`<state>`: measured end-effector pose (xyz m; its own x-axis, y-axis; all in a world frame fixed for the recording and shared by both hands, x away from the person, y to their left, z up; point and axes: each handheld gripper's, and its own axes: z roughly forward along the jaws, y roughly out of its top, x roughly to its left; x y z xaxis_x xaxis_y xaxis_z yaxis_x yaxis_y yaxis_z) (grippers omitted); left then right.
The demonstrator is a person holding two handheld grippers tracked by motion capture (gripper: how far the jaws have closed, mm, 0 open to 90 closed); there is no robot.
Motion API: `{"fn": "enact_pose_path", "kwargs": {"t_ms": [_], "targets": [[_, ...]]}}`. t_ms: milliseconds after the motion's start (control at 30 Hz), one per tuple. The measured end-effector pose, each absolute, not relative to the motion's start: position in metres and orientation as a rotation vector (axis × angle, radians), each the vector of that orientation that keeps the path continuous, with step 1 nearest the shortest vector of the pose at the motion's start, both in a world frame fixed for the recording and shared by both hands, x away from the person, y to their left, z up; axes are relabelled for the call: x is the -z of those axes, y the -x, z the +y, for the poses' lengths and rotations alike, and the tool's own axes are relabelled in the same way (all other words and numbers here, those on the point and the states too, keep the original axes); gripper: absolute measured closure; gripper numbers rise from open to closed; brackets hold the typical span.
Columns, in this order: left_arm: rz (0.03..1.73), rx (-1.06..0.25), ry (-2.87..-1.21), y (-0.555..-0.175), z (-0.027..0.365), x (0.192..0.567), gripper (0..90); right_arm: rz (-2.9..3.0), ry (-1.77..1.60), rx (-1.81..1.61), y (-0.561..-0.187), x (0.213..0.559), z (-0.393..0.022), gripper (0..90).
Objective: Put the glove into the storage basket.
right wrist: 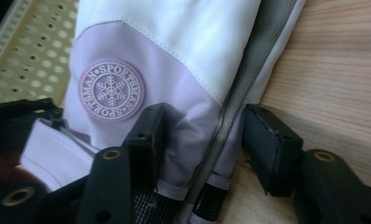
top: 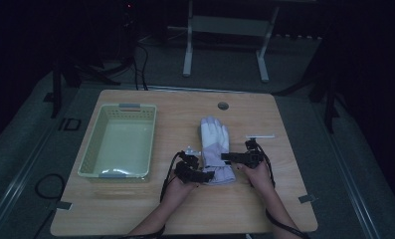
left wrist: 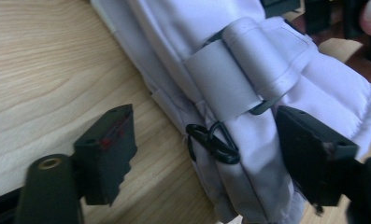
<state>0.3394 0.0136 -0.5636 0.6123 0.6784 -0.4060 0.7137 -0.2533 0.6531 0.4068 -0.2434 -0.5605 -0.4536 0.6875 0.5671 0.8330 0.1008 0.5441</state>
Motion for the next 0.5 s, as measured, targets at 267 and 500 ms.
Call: {"fn": "enact_pose_path", "kwargs": {"t_ms": [267,500], "targets": [[1.085,0.077,-2.004,-0.337,0.013,0.555,69.7,-2.435,1.541,1.259,-0.393,0.545,-0.227,77.5],[1.061,0.047,-2.036,-0.334,0.013,0.543,74.3,-2.645,1.551,1.274,-0.376,0.526,-0.210,78.8]]}}
